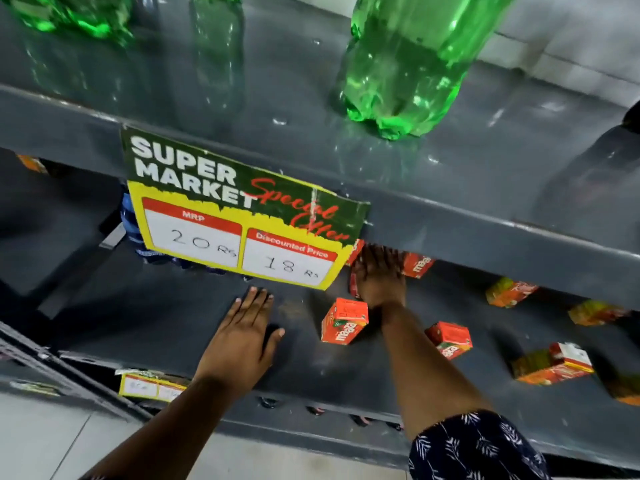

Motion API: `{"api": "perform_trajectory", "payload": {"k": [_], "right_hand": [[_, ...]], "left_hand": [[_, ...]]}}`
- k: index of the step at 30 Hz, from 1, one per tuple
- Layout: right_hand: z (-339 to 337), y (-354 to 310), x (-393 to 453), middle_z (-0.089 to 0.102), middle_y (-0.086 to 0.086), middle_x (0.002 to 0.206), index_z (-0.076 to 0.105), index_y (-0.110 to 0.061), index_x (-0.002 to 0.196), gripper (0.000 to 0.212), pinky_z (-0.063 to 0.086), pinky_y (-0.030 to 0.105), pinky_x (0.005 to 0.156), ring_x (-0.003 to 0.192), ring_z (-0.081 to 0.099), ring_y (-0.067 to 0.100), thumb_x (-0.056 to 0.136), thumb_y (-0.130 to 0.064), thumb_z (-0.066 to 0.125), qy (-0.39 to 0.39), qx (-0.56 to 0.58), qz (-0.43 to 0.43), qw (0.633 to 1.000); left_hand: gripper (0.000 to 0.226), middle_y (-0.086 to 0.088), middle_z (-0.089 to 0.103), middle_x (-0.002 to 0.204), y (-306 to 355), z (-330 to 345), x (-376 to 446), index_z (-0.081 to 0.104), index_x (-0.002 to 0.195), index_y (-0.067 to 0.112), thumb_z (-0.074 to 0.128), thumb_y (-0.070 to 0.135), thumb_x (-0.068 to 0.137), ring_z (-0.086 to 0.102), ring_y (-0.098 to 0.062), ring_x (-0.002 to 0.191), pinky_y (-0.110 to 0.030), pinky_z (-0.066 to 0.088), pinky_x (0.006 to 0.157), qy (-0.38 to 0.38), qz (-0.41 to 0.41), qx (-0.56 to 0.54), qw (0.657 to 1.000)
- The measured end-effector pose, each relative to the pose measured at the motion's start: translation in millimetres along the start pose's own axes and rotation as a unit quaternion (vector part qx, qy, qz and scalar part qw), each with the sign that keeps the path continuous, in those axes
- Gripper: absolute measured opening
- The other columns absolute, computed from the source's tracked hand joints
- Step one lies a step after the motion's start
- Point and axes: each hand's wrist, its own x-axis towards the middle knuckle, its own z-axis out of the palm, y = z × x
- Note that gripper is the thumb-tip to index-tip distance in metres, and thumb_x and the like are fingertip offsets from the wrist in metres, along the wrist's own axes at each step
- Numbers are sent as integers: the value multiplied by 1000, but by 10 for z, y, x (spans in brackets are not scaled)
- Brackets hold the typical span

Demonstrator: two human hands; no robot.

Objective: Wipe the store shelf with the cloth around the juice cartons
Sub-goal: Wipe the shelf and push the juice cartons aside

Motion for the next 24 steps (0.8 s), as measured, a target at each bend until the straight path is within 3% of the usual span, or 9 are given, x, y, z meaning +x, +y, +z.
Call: {"api": "perform_trajectory", "payload": {"k": [4, 6, 11, 15, 21, 24], "right_hand": [[-27, 21, -157, 17, -1, 162, 19, -26, 152, 53, 7, 40, 122, 150, 9, 20, 101, -38, 27, -47, 11, 4, 999], [-62, 33, -319, 11, -4, 163, 16, -27, 153, 54, 10, 39, 121, 150, 4, 16, 102, -37, 30, -42, 32, 13, 999], [-123, 98, -751, 8, 1, 163, 14, -22, 153, 59, 8, 39, 122, 150, 2, 20, 100, -23, 40, -74, 62, -22, 995], [-105, 114, -1009, 7, -4, 163, 15, -26, 153, 56, 5, 36, 123, 150, 2, 16, 101, -31, 36, -79, 65, 10, 995], [-63, 85, -1322, 17, -3, 162, 22, -23, 152, 52, 16, 37, 118, 150, 8, 16, 101, -33, 31, -32, 19, 8, 999], [-68, 76, -1457, 13, -2, 162, 18, -23, 153, 52, 10, 41, 122, 150, 3, 18, 102, -30, 29, -33, 26, -2, 999]], "left_hand": [[77, -6, 21, 158, 6, -6, -4, 21, 149, 11, 10, 56, 87, 5, -15, 147, -28, -3, 119, -3, 2, -11, 1000], [77, -7, 22, 158, 1, -7, -12, 22, 149, 11, 10, 56, 88, 6, -15, 147, -30, 0, 120, -1, 5, -13, 1000], [74, -8, 26, 156, 2, 8, -14, 25, 148, 9, 14, 53, 90, 9, -17, 147, -31, 2, 120, 10, 9, -9, 1000], [69, -9, 27, 156, -6, 31, -11, 25, 148, 9, 21, 49, 92, 10, -18, 147, -32, 3, 120, 4, 6, -2, 1000], [60, -11, 28, 156, -14, 40, -13, 26, 147, 8, 34, 41, 97, 13, -21, 147, -33, 4, 120, 4, 12, 1, 1000], [60, -11, 26, 156, -5, 42, -28, 25, 147, 7, 34, 41, 98, 12, -20, 147, -31, 1, 120, 5, 19, 9, 1000]]}}
